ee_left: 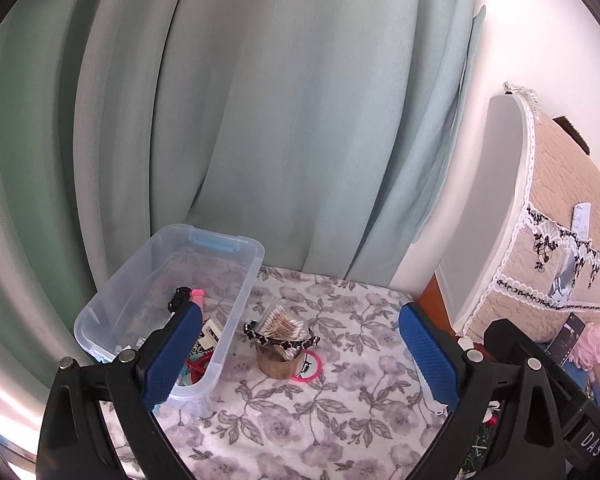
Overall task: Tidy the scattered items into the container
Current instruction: 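Move both tools back from the box toward the brown tape roll, then grasp the black flower headband with the right tool while the left tool reaches the tape roll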
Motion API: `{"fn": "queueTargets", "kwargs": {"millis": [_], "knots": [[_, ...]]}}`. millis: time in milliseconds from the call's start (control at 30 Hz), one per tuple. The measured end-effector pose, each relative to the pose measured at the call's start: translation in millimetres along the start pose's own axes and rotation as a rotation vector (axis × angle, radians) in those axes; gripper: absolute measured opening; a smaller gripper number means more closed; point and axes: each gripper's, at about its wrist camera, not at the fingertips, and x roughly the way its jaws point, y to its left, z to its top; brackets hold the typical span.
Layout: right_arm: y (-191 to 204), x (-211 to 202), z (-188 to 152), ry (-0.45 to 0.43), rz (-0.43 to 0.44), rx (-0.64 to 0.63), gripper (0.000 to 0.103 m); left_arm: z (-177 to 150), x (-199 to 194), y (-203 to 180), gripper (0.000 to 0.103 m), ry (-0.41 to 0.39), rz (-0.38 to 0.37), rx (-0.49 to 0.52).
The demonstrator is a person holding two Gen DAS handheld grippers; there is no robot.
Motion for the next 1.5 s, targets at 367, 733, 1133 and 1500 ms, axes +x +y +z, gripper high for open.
{"fn": "queueTargets", "kwargs": {"millis": [367,733,1133,1500], "knots": [[-31,5,-11,0.015,-0.019,0.028,0.103,-22,32,-6,0.103,0.068,-0.075,-0.041],[-72,46,-37,0.176,-0.06,0.061,0.103,-67,97,-7,0.103,0.251,-0.068,-0.042],[-107,107,-71,0.353,-0.098,0.078,0.103,-103,172,5,0.103,0.414,0.042,-0.077],[-122,163,-94,0.473,-0.098,0.066,0.103,-115,233,27,0.103,0.473,0.134,-0.151]]}}
